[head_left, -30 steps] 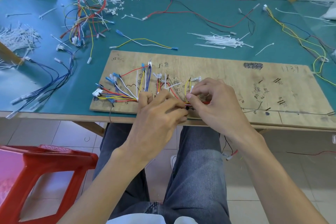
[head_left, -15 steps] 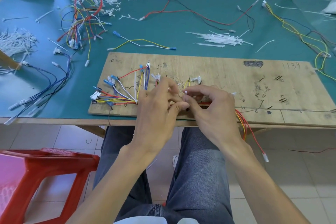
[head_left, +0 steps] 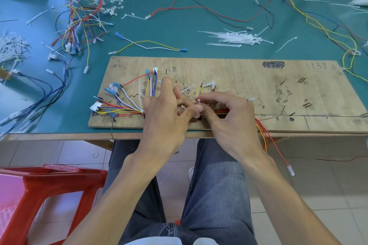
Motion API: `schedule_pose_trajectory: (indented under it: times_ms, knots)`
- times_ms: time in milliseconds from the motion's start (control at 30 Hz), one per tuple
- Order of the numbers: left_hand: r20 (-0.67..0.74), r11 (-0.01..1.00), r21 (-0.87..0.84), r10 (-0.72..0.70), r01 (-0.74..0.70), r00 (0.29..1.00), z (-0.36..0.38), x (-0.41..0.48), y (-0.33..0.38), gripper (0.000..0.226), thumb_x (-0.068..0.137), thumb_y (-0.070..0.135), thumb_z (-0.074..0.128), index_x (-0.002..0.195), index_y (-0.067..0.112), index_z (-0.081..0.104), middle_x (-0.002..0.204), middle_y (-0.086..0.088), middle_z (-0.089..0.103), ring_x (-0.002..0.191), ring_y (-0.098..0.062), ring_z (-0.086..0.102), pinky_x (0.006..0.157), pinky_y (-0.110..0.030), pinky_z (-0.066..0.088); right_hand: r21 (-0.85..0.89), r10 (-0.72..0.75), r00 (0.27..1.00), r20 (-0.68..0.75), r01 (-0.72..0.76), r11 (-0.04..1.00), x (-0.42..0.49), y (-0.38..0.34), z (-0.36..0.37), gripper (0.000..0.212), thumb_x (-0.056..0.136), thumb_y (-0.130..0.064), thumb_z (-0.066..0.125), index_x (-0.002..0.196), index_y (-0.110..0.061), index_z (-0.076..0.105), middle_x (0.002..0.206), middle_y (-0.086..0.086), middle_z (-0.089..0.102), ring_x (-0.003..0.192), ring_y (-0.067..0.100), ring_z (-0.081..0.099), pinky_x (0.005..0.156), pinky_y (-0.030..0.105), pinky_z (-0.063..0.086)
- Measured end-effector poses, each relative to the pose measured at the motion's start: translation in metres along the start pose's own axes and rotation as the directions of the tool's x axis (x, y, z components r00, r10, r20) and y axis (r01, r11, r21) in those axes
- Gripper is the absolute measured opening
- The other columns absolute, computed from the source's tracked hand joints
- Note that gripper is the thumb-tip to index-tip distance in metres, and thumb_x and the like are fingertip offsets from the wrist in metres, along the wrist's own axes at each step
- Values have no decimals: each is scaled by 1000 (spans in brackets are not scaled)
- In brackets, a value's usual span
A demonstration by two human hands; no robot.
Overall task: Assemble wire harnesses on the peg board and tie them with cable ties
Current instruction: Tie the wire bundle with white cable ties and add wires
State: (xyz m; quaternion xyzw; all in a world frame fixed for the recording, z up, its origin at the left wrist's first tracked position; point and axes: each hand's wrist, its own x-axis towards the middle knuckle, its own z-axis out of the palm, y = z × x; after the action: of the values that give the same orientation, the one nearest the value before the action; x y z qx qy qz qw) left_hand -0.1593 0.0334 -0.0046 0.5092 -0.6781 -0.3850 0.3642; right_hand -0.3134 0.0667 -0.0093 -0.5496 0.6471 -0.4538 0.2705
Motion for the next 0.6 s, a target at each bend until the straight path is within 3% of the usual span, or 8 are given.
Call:
schedule_pose_trajectory:
  times_ms: [67,133,233,400,500,600]
  knots:
    - [-25,999,-32,1,-1,1000,1,-2,-1,57,93,17,79,88,37,25,75,11,76,61,-7,54,81,-44,47,6,1,1000,11,-1,1000,1,1,0,15,91,-19,81,100,-31,81,90,-7,74,82,0,67,77,6,43]
    - [-39,998,-58,-2,-1,999,0,-4,0,55,93,15,79,89,34,26,75,9,77,60,-3,52,79,-33,44,14,2,1000,16,-2,1000,2,1,0,12,91,-21,82,100,-29,81,91,-6,75,82,1,68,77,8,44]
    - [-40,999,-41,-12,10,999,1,-5,3,55,93,16,79,89,32,26,76,11,77,57,-3,51,80,-43,44,18,-1,1000,22,0,1000,2,2,0,11,91,-22,82,101,-27,82,91,-5,75,82,2,68,77,8,43]
    - [-23,999,-16,-37,37,999,2,0,3,55,92,18,79,88,32,26,72,13,75,56,-6,47,79,-46,44,6,-25,1000,14,25,1000,2,4,-1,14,91,-19,81,101,-28,83,92,-9,76,85,2,68,78,8,44]
    - [-29,997,-69,-26,24,999,2,0,3,48,93,12,78,90,24,31,71,8,75,51,-4,46,66,-19,41,-19,-64,998,24,64,998,1,5,-1,13,91,-16,81,95,-27,84,91,-17,77,93,7,67,85,18,49]
    - [-35,997,-76,-28,25,999,1,1,5,40,93,14,79,95,16,39,72,11,76,49,-4,44,56,-13,38,-59,-116,992,38,119,991,-2,5,-2,16,91,-12,79,89,-27,84,90,-19,77,98,9,67,88,21,48]
